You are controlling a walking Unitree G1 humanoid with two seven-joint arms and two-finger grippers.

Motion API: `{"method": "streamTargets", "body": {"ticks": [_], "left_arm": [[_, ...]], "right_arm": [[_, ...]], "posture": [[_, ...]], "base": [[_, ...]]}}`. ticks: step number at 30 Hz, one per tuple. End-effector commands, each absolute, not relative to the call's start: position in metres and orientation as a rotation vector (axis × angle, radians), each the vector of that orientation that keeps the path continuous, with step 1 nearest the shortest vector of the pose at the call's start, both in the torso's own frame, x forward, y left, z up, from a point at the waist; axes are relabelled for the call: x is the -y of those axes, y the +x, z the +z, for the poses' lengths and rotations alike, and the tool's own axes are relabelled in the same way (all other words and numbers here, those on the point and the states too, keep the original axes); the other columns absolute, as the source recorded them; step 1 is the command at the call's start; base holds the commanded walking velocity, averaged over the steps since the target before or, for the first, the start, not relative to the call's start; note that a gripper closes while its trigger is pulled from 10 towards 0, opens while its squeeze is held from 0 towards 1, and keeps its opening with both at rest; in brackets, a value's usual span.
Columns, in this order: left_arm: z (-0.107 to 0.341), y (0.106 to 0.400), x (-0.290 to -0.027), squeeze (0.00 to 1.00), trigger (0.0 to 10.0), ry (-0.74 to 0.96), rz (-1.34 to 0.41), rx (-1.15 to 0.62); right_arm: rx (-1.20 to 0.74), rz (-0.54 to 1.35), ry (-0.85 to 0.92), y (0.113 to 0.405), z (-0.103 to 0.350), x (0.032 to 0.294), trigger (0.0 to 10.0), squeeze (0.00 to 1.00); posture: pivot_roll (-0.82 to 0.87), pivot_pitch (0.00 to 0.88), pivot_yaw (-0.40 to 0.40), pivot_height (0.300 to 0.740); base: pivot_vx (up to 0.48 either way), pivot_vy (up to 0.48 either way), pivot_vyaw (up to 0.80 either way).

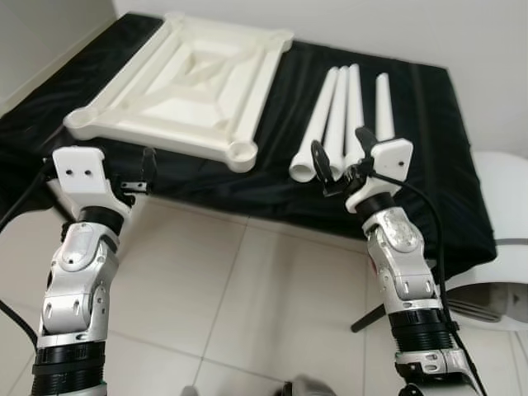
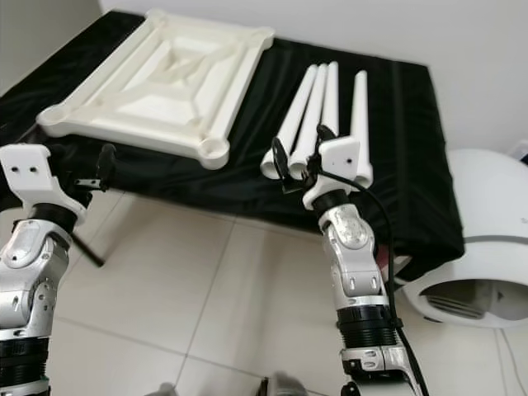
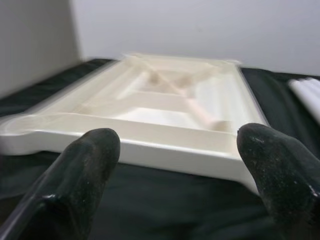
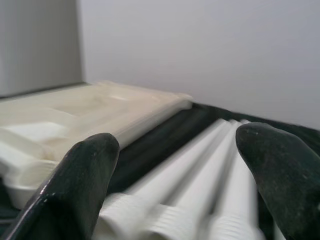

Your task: Building children table

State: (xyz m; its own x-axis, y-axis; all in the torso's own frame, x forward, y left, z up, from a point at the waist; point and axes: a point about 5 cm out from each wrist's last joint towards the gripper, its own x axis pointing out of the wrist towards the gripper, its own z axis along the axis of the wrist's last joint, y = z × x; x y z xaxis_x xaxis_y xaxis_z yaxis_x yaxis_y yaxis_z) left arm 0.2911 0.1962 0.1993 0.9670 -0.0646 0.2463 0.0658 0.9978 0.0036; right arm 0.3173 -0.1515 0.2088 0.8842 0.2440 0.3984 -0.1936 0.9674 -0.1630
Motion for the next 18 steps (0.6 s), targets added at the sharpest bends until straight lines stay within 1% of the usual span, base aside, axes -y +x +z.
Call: {"method": "streamTargets", "body": {"ticks": [1,6,18], "left_arm": [[0.1999,0.2907,-0.1947,0.0,10.0,0.001,-0.079,0.243],[0.1987,0.2913,-0.1931,0.0,10.0,0.005,-0.087,0.229],[0.1972,0.2906,-0.1929,0.0,10.0,-0.012,-0.094,0.222]], "right_arm": [[0.437,0.228,-0.12,0.3175,0.2114,0.1513,10.0,0.0],[0.439,0.234,-0.128,0.3181,0.212,0.1509,10.0,0.0],[0.431,0.235,-0.126,0.3199,0.2114,0.1504,10.0,0.0]], "posture": [[0.01,0.08,-0.023,0.74],[0.01,0.077,-0.025,0.74],[0.01,0.085,-0.018,0.74]], "base": [[0.382,0.0,0.0],[0.345,0.0,0.0],[0.0,0.0,0.0]]}}
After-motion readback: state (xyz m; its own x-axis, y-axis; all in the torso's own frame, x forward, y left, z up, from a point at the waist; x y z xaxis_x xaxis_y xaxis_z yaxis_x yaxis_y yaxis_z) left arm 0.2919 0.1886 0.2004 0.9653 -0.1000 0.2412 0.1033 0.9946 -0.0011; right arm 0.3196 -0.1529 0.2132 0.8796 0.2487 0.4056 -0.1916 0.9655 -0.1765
